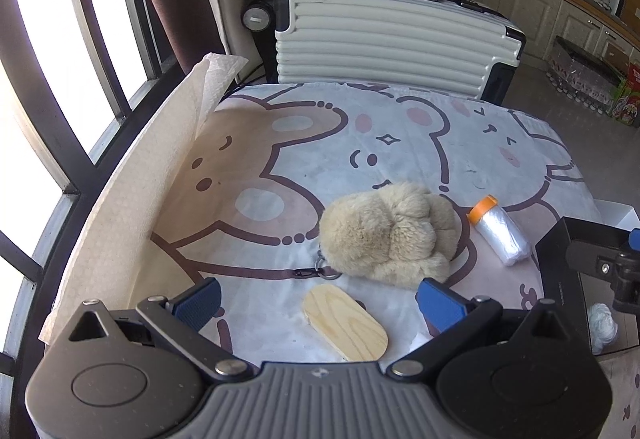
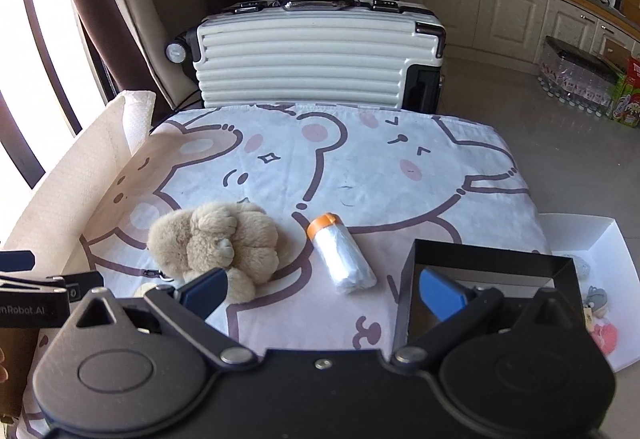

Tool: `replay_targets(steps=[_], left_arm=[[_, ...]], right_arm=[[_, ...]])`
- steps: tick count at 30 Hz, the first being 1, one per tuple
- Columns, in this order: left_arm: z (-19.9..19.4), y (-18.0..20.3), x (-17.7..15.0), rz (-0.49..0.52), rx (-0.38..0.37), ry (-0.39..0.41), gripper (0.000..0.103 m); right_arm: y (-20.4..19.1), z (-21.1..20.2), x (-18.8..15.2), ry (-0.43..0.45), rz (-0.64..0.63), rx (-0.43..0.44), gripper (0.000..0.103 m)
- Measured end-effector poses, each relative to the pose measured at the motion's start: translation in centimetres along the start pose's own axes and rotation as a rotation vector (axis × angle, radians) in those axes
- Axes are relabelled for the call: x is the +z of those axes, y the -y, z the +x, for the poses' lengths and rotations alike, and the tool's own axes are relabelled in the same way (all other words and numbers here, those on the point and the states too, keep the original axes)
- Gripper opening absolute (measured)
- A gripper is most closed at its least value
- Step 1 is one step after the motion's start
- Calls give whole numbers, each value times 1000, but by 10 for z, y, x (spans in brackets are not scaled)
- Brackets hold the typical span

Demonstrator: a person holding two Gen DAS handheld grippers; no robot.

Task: Organize objects
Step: 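Move the left gripper to the wooden oval board while the right approaches the white cloth, then close the left gripper on the wooden board while the right grips the white cloth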

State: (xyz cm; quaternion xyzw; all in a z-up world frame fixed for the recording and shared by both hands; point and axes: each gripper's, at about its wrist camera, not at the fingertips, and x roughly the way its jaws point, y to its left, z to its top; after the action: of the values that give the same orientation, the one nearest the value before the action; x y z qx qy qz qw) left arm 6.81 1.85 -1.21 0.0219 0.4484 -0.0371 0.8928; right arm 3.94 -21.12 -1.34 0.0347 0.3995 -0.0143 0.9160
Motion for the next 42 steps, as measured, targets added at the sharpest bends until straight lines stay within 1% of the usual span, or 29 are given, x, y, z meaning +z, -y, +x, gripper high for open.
replay_targets(steps=[3, 7, 8, 14, 17, 19, 21, 22, 23, 24, 26, 28, 30, 32, 36, 38, 40, 42], left_arm=[[1, 0, 0, -6, -3, -1, 103], [6, -2, -1, -26, -1, -10, 103], [8, -3, -1, -33, 1, -13, 103], [19, -10, 0, -77, 7, -28, 103], [26, -12, 1, -98, 12, -33, 102], [31, -15, 1, -121, 4, -42, 101], [38, -16, 1, -145, -14, -56, 98], [41, -16, 1, -156, -23, -67, 95], [45, -17, 1, -167, -30, -77, 93], [49, -17, 1, -175, -36, -87, 91], [56, -17, 0, -186, -37, -111, 87], [62, -18, -1, -201, -36, -137, 86], [69, -19, -3, -221, -45, -163, 84], [75, -20, -5, -234, -57, -188, 82], [87, -19, -10, -245, -57, -227, 79], [94, -18, -13, -251, -60, -253, 76], [100, -17, -16, -260, -70, -271, 75], [104, -17, -17, -277, -86, -273, 75]], right_arm=[[-3, -5, -1, 37, -9, 13, 103], [-6, -12, -6, 124, -56, 25, 103], [-7, -12, -6, 126, -68, 34, 103], [-10, 2, -11, 76, -122, 47, 103], [-7, 12, -15, 34, -109, 86, 103], [-6, 20, -17, -8, -107, 112, 103], [-8, 29, -19, -53, -119, 130, 95], [-9, 33, -20, -74, -129, 143, 87], [-10, 36, -21, -94, -135, 156, 82], [-11, 40, -22, -117, -138, 175, 80], [-12, 46, -24, -173, -139, 221, 70], [-13, 54, -27, -231, -134, 271, 64], [-16, 60, -30, -271, -140, 298, 58], [-19, 65, -32, -295, -158, 307, 49], [-26, 75, -37, -322, -189, 325, 41], [-28, 80, -38, -336, -189, 327, 36], [-29, 86, -38, -347, -193, 328, 34], [-30, 90, -38, -355, -193, 344, 33]])
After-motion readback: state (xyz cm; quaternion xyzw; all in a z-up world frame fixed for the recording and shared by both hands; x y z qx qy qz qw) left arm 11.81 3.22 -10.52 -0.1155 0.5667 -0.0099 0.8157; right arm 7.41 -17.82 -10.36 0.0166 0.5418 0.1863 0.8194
